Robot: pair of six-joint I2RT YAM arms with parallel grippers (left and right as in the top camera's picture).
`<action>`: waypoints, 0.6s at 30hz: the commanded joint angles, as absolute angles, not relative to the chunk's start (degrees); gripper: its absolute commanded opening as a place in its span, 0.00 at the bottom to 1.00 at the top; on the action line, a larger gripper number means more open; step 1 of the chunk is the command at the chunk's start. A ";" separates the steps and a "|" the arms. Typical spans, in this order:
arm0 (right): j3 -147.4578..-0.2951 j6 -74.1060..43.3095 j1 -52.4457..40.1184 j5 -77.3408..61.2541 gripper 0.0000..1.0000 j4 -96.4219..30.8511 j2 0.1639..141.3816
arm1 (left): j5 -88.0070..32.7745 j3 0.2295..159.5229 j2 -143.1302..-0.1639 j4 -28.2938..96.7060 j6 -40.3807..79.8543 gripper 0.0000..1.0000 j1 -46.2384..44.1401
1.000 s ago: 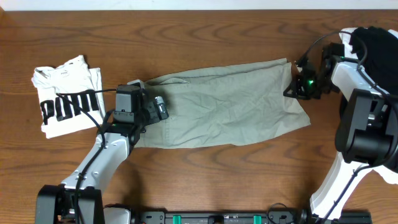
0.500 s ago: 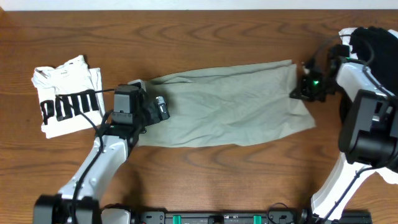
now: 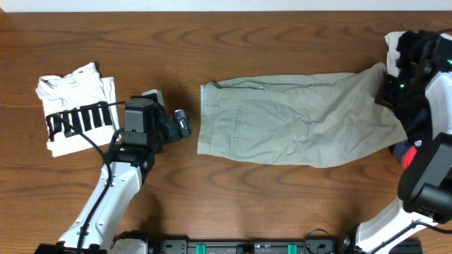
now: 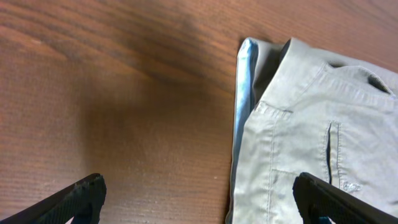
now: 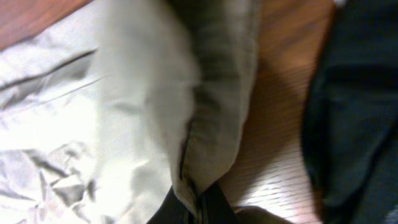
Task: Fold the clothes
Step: 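Fold the right half leftward over the left half with the right gripper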
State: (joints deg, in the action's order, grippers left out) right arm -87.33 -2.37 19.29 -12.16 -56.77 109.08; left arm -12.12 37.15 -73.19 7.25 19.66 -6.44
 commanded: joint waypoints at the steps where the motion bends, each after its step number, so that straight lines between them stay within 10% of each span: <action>1: -87.88 -2.50 14.13 -12.23 0.01 -57.76 106.69 | -12.88 37.04 -72.86 8.14 20.18 0.98 -6.17; 18: -87.94 -12.80 -19.07 -12.21 0.01 -50.94 103.50 | -12.86 36.99 -72.86 13.37 20.18 0.98 -6.17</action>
State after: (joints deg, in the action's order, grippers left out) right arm -87.33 -9.02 -14.63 -11.49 -52.49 104.79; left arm -12.14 37.15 -73.19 12.73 19.66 -6.44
